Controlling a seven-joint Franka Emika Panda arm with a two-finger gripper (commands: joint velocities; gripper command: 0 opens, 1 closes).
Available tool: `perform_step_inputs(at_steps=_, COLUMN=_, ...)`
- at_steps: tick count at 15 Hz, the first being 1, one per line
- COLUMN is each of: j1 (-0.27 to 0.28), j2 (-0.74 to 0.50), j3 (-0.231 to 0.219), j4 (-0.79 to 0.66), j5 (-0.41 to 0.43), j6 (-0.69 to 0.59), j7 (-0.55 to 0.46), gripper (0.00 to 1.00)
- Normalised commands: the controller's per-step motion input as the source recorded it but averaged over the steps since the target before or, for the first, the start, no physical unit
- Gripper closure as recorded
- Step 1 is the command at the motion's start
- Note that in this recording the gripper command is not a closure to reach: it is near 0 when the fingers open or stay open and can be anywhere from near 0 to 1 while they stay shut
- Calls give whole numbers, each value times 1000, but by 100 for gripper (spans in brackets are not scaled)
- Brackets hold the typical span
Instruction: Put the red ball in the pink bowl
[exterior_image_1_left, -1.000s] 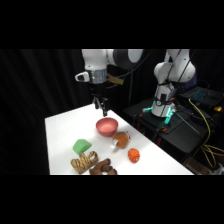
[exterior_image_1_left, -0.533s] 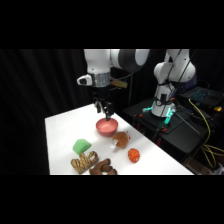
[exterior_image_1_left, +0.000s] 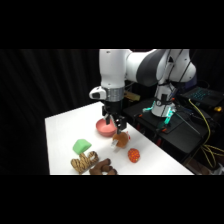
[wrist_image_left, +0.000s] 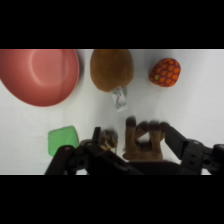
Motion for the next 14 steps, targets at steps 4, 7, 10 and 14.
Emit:
perform_step_inputs(at_steps=4, j1=102, j2=-63, j3=74, j4=-352, j5=-30, j6=422, j7=162, gripper=0)
perform_step_inputs(at_steps=7, j1=107, j2=-1, j3=63, j4=-243, j5=-93, j6=333, j7=161, gripper=0)
perform_step_inputs(at_steps=10, j1=76, j2=98, j3=41, j4=-94, j5=-97, j6=277, j7=61, gripper=0)
perform_step_inputs(at_steps=14, j1=73, j2=218, j3=-3, j4=63, j5=-169, j6=208, j7=21, gripper=0)
